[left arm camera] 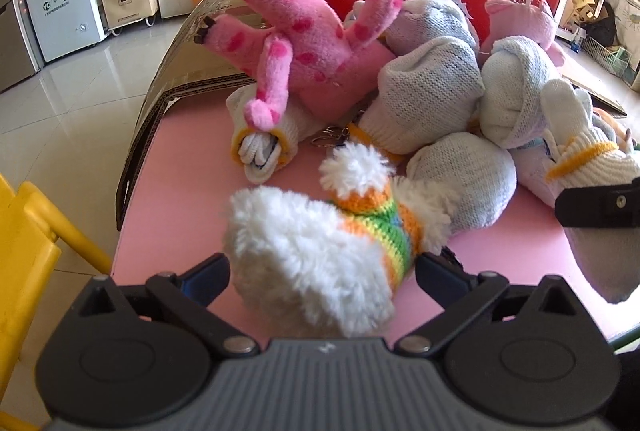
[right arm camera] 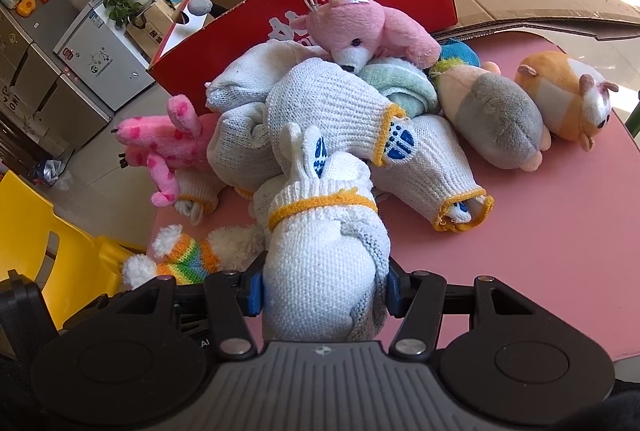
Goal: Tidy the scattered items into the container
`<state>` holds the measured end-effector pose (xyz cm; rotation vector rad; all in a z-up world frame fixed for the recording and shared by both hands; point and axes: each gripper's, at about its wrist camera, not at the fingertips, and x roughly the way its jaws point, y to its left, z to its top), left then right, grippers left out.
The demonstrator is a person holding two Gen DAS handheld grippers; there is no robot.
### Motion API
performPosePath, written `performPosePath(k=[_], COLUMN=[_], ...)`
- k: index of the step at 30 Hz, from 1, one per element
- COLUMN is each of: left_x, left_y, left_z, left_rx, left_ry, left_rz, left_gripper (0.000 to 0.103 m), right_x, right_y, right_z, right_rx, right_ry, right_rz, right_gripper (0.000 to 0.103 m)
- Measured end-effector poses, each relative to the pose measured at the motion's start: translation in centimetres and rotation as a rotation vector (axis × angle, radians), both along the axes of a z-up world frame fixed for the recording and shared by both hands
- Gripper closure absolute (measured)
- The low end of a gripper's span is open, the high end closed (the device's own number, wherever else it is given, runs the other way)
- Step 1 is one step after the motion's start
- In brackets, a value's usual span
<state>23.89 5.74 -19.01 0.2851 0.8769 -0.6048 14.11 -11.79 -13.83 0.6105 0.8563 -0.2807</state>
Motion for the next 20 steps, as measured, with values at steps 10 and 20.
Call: performPosePath(k=[10, 20], left_x=[-1.2, -0.9], left_y=[-2.7, -2.9], left_z=[-1.6, -2.3], left_rx=[0.109, 0.092], left_ry=[-0.074, -0.041], left_rz=[-0.114, -0.103], left_gripper=[0.0, 0.014], right_x=[0.3, 0.7], right_y=[0.1, -0.1], right_z=[-0.2, -0.6], right_rx=[0.015, 0.019], right_ry=[0.003, 0.02], right_rz=[-0.001, -0.011], right_gripper=[0.047, 0.047])
